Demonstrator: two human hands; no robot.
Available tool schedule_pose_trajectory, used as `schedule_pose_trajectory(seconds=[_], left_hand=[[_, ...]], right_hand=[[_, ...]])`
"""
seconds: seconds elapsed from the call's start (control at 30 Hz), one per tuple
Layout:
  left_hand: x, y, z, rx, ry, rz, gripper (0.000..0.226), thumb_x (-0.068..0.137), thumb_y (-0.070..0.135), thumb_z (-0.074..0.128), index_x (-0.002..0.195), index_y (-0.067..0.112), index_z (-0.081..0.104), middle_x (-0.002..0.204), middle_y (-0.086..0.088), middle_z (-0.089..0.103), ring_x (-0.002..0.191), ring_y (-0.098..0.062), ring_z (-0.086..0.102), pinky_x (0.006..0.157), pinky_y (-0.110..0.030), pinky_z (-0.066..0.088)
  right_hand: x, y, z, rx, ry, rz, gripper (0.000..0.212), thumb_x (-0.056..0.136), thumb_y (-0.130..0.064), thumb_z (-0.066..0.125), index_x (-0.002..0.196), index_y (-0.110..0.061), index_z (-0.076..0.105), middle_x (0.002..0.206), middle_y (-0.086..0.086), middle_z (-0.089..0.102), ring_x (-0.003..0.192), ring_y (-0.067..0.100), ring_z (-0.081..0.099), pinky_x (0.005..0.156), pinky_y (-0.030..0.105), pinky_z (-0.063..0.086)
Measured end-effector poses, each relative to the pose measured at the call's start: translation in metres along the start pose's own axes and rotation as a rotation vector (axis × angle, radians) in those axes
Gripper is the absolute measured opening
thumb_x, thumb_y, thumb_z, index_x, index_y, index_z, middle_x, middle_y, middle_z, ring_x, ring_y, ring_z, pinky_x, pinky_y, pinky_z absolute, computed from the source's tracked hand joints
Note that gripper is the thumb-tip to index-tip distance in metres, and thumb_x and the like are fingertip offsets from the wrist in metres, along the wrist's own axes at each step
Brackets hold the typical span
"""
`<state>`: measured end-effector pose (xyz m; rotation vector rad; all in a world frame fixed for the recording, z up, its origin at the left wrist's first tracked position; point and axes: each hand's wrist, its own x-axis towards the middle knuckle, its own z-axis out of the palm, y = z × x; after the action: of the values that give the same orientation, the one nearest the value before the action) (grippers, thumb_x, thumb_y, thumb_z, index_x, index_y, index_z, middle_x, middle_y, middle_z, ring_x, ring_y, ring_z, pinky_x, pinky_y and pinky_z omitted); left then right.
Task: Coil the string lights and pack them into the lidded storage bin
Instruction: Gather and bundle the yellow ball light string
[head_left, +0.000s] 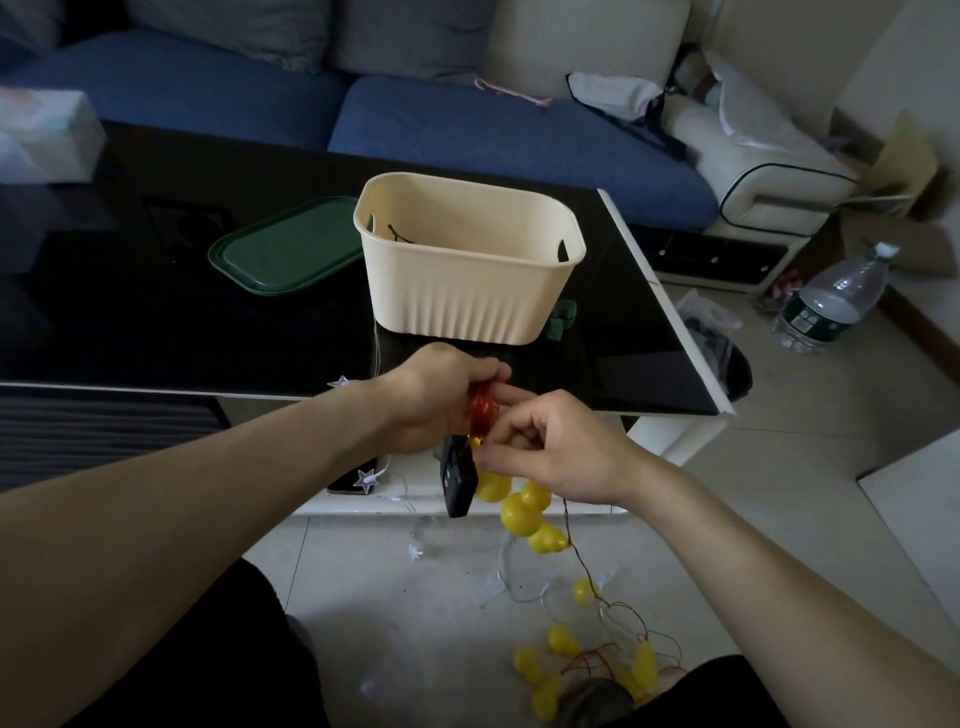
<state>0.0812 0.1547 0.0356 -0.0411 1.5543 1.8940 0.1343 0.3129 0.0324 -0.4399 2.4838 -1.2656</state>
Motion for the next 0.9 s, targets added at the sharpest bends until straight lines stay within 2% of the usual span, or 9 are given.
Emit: schedule_pose_trajectory(seconds=[0.07, 0.17, 0.27, 0.33, 0.4, 0.53, 0.7, 0.8, 0.9], left_hand=[[0.000, -0.007, 0.003, 0.127, -0.007, -0.005, 0.025, 0.104, 0.016, 0.041, 0.091, 0.006, 0.059, 0.070, -0.010, 0.067, 0.064, -0.022, 0.062, 0.066, -0.033, 0.050], [-0.001, -0.011, 0.004, 0.290, -0.118, -0.032, 0.039, 0.106, 0.025, 0.038, 0.093, -0.001, 0.064, 0.084, -0.021, 0.066, 0.068, -0.027, 0.062, 0.067, -0.035, 0.051], [-0.005, -0.011, 0.008, 0.413, -0.223, -0.069, 0.053, 0.107, 0.038, 0.029, 0.100, 0.000, 0.066, 0.083, -0.019, 0.071, 0.053, -0.021, 0.059, 0.051, -0.026, 0.047], [-0.006, -0.010, 0.011, 0.455, -0.214, -0.079, 0.055, 0.107, 0.041, 0.028, 0.091, 0.002, 0.064, 0.067, -0.014, 0.067, 0.040, -0.014, 0.043, 0.043, -0.023, 0.034], [-0.005, -0.009, 0.010, 0.509, -0.216, -0.081, 0.057, 0.106, 0.042, 0.031, 0.073, 0.004, 0.057, 0.049, -0.005, 0.056, 0.036, -0.011, 0.030, 0.041, -0.023, 0.024], [-0.006, -0.009, 0.008, 0.554, -0.261, -0.107, 0.056, 0.099, 0.054, 0.041, 0.067, 0.009, 0.053, 0.048, 0.001, 0.031, 0.043, -0.011, 0.018, 0.044, -0.025, 0.013], [-0.009, -0.007, 0.003, 0.595, -0.307, -0.131, 0.056, 0.097, 0.056, 0.045, 0.076, 0.007, 0.062, 0.051, 0.001, 0.022, 0.042, -0.011, 0.016, 0.041, -0.022, 0.013], [-0.011, -0.006, -0.003, 0.592, -0.337, -0.123, 0.038, 0.101, 0.039, 0.048, 0.081, 0.008, 0.057, 0.052, 0.001, 0.020, 0.043, -0.011, 0.014, 0.042, -0.023, 0.012], [-0.010, -0.006, -0.006, 0.575, -0.309, -0.112, 0.034, 0.103, 0.025, 0.044, 0.073, 0.011, 0.050, 0.050, 0.002, 0.022, 0.041, -0.010, 0.015, 0.041, -0.022, 0.012]], right_hand=[[-0.001, 0.000, -0.001, 0.010, -0.007, 0.014, 0.012, 0.089, -0.017, 0.075, 0.084, -0.006, 0.078, 0.058, 0.008, 0.057, 0.061, 0.006, 0.054, 0.064, 0.021, 0.043], [-0.003, 0.001, -0.007, -0.026, 0.055, 0.021, 0.007, 0.090, -0.016, 0.074, 0.085, -0.014, 0.078, 0.064, -0.004, 0.070, 0.059, 0.007, 0.062, 0.061, 0.021, 0.049], [-0.003, 0.005, -0.015, -0.076, 0.161, 0.026, 0.008, 0.086, -0.019, 0.078, 0.079, -0.017, 0.076, 0.068, -0.001, 0.074, 0.063, 0.012, 0.069, 0.064, 0.029, 0.055], [-0.001, 0.009, -0.018, -0.101, 0.214, 0.031, 0.011, 0.081, -0.024, 0.083, 0.075, -0.018, 0.076, 0.068, 0.000, 0.074, 0.061, 0.008, 0.066, 0.061, 0.025, 0.051], [0.000, 0.011, -0.018, -0.091, 0.247, 0.048, 0.017, 0.076, -0.028, 0.087, 0.071, -0.018, 0.074, 0.063, -0.002, 0.071, 0.054, 0.001, 0.058, 0.055, 0.017, 0.044], [0.001, 0.012, -0.018, -0.089, 0.256, 0.076, 0.023, 0.071, -0.030, 0.090, 0.072, -0.014, 0.073, 0.055, -0.010, 0.066, 0.051, -0.002, 0.058, 0.052, 0.012, 0.041], [-0.001, 0.013, -0.021, 0.003, 0.126, 0.087, 0.026, 0.072, -0.032, 0.088, 0.079, -0.011, 0.073, 0.063, -0.007, 0.071, 0.060, 0.002, 0.062, 0.059, 0.020, 0.048], [-0.004, 0.020, -0.026, 0.041, 0.024, 0.117, 0.036, 0.069, -0.047, 0.081, 0.086, -0.016, 0.077, 0.081, 0.006, 0.076, 0.081, 0.024, 0.071, 0.077, 0.042, 0.055], [-0.003, 0.029, -0.028, 0.035, 0.012, 0.135, 0.028, 0.070, -0.051, 0.078, 0.073, -0.023, 0.076, 0.087, 0.012, 0.074, 0.087, 0.028, 0.068, 0.085, 0.046, 0.053]])
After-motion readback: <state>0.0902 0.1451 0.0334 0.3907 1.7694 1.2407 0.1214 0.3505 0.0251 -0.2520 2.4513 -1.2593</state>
